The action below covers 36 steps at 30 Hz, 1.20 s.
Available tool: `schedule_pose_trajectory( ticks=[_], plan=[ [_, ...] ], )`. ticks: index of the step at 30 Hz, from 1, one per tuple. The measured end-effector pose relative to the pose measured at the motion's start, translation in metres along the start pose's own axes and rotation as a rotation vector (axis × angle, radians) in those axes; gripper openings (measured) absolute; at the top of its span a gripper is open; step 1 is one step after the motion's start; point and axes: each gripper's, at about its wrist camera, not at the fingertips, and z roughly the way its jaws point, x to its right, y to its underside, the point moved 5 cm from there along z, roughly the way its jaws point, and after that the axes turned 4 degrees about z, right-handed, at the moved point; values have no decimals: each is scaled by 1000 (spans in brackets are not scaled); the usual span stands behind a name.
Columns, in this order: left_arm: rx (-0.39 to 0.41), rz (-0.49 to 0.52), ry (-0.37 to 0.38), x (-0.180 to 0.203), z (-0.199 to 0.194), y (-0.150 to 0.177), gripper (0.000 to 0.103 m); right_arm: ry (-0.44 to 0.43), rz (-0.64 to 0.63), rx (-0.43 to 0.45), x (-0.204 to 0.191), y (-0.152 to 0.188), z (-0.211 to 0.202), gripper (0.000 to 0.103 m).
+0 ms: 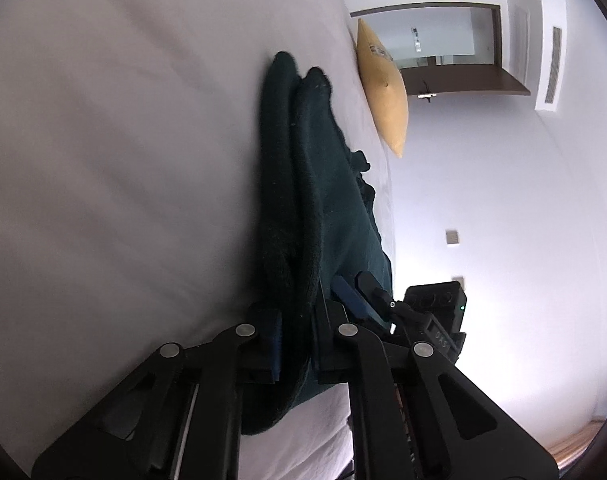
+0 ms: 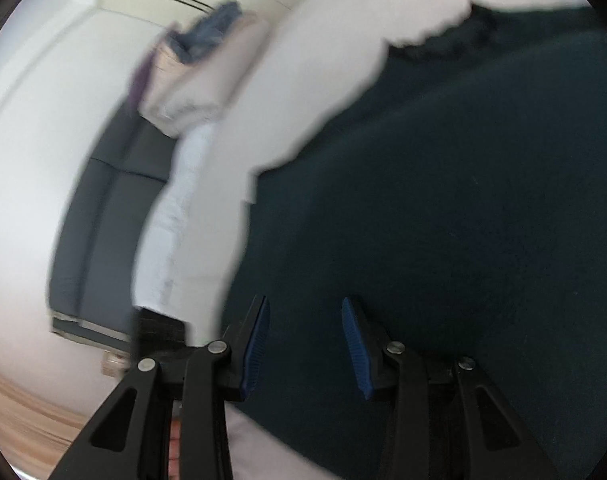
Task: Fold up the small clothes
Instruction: 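Grasp the sweater hem with the right gripper while the left gripper grips the folded edge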
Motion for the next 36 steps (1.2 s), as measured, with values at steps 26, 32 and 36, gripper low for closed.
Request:
schedule_pose_trajectory(
  ticks=[26,32,36],
  plan=[
    [-175,463,-241,162,174,94,8,-166,75,65,67,-75,-110,53],
    [-174,469,-230,168,163,100,8,-118,128,94,78,-87,-106,15],
    [-186,497,-215,181,162,104,8,-87,101,138,80,-87,-128,14]
  ],
)
